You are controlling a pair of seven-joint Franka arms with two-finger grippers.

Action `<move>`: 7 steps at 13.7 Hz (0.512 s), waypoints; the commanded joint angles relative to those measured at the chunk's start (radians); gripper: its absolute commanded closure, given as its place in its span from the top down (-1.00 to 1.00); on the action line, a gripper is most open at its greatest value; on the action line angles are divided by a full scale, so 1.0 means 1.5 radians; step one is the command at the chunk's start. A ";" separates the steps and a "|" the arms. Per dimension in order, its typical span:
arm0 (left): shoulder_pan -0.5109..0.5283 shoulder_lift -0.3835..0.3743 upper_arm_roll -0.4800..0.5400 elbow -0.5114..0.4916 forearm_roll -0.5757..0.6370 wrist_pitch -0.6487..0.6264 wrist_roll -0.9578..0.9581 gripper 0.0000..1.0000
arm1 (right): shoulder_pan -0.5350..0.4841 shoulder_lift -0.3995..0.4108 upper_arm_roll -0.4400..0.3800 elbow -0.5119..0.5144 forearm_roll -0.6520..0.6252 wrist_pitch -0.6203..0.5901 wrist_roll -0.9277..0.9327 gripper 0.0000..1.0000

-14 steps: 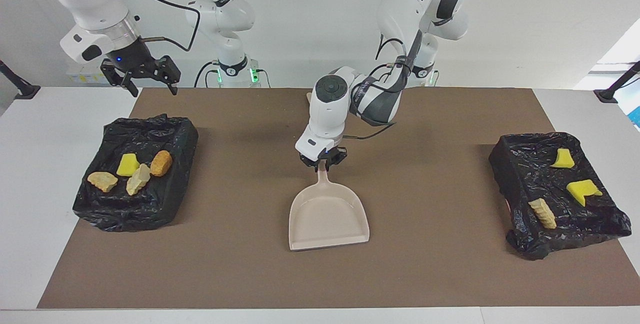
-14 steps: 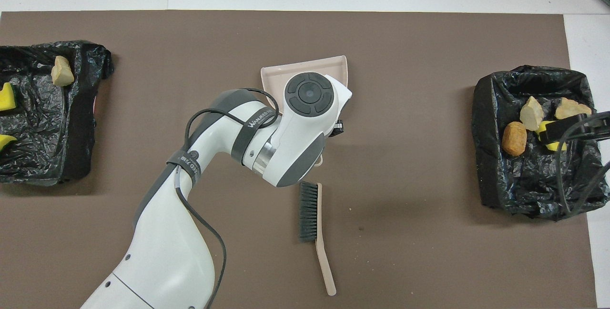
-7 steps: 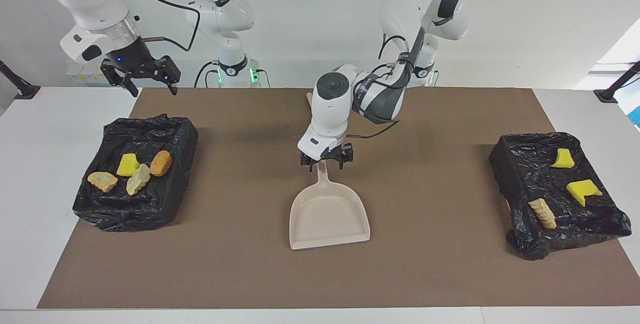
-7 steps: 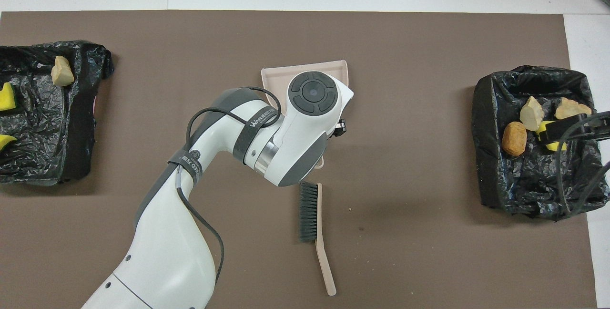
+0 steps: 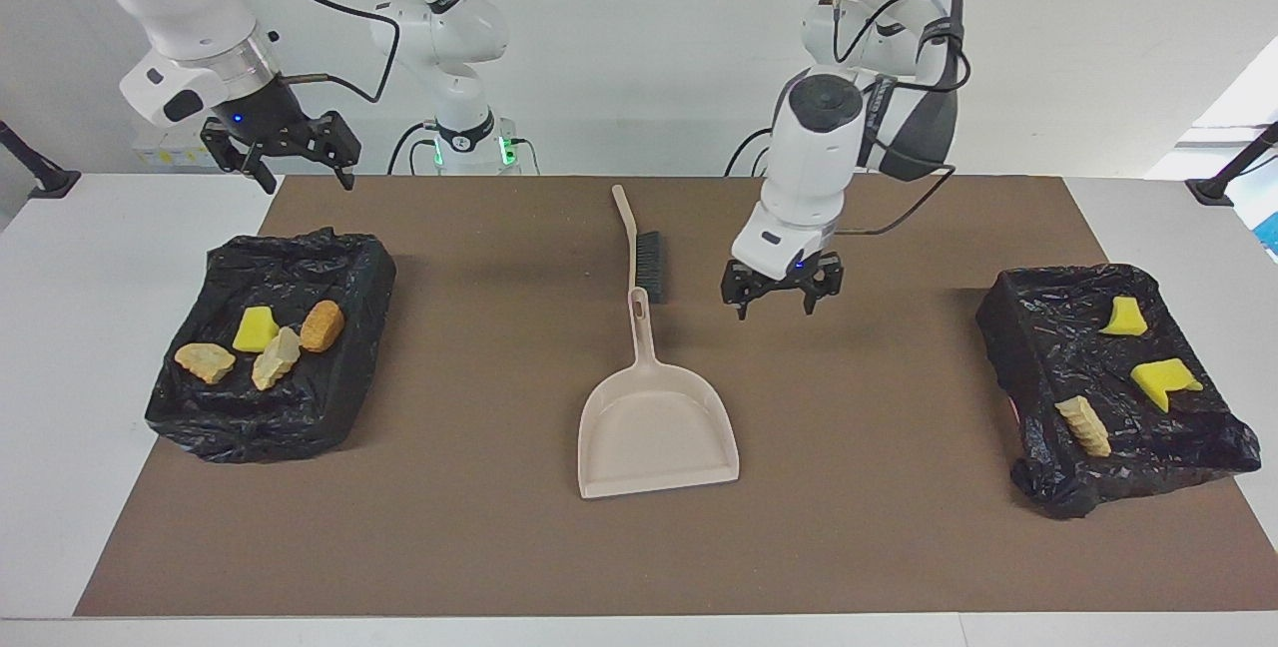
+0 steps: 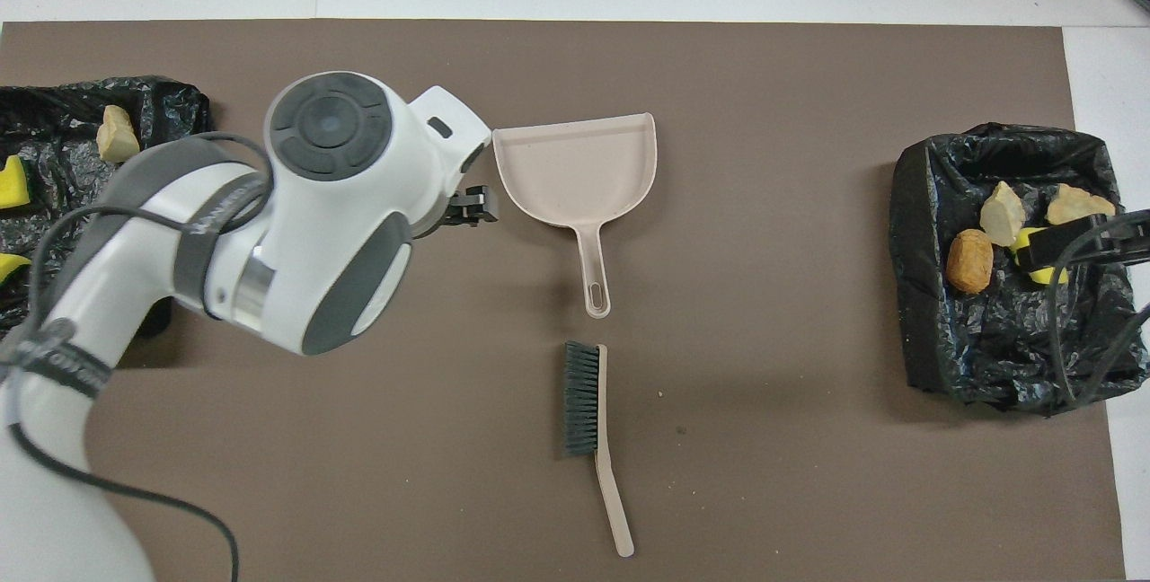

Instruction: Sweep and dump trash in bin

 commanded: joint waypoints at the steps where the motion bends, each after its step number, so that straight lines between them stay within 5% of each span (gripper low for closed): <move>1: 0.054 -0.117 -0.005 -0.091 0.009 -0.040 0.090 1.00 | 0.000 -0.009 0.003 -0.007 -0.005 -0.005 0.011 1.00; 7: 0.143 -0.175 0.002 -0.020 0.003 -0.165 0.217 1.00 | 0.000 -0.009 0.003 -0.007 -0.005 -0.006 0.011 1.00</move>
